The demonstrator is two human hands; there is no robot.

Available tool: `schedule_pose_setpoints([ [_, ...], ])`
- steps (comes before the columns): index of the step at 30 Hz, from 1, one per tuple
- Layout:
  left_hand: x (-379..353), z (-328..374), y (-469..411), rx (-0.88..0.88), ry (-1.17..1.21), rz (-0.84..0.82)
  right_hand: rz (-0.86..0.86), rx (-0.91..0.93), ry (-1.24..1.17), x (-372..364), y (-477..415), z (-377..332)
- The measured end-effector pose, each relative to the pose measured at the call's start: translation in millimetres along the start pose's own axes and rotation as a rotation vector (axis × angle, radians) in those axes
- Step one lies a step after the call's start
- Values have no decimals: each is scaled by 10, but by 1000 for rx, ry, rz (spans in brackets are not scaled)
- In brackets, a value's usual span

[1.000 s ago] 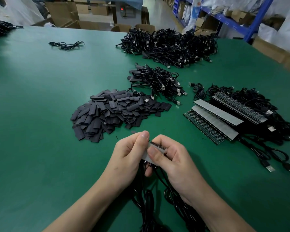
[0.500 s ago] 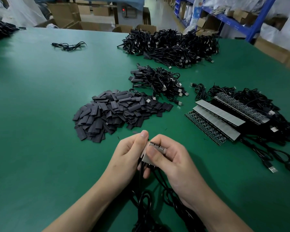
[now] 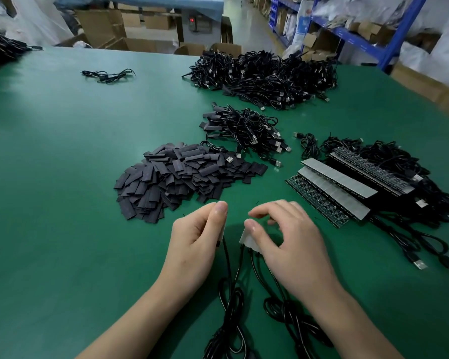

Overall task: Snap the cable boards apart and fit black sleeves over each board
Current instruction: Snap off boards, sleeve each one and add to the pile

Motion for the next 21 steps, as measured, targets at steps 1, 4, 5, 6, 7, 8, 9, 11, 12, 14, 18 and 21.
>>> schedule_pose_setpoints([
  [1,-1,-3,-2,-3,-4,3,-5,30,-61,-4,-3,-33],
  [4,-21,2,-5,-28,-21,-30,-79,98,-198,-72,36,-169],
  [5,-34,0,-3,-28,-22,-58,-95,96,-216,-97,45,-196],
  [6,-45,-5,-3,-24,-24,-84,-96,85,-234,-111,51,-210],
  [7,-50,-9,-7,-22,-28,-101,-91,70,-258,-114,51,-212],
  [8,-44,-4,-10,-31,-44,-108,-85,56,-287,-114,51,-208],
  [9,-34,4,-15,-48,-70,-114,-83,42,-315,-111,51,-201],
  [11,-2,17,-26,-104,-167,-118,-89,7,-359,-107,57,-195],
  [12,23,19,-34,-141,-240,-100,-99,-16,-392,-108,61,-195],
  [14,88,1,-65,-182,-371,-13,-108,-65,-512,-89,50,-197],
  [18,318,-65,-166,-117,-484,257,-87,-165,-1072,17,-4,-168],
  [21,459,-144,-251,-55,-560,344,-33,-290,-1554,101,-5,-84],
])
Point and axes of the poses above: each hand's wrist, its own y-axis away from the middle knuckle, its own x-axis out of the back of the hand, z = x × y, the point moved 4 cm from there along -y, towards the middle knuckle, and after that the axes turned 9 degrees about x, right-handed, at the moved point
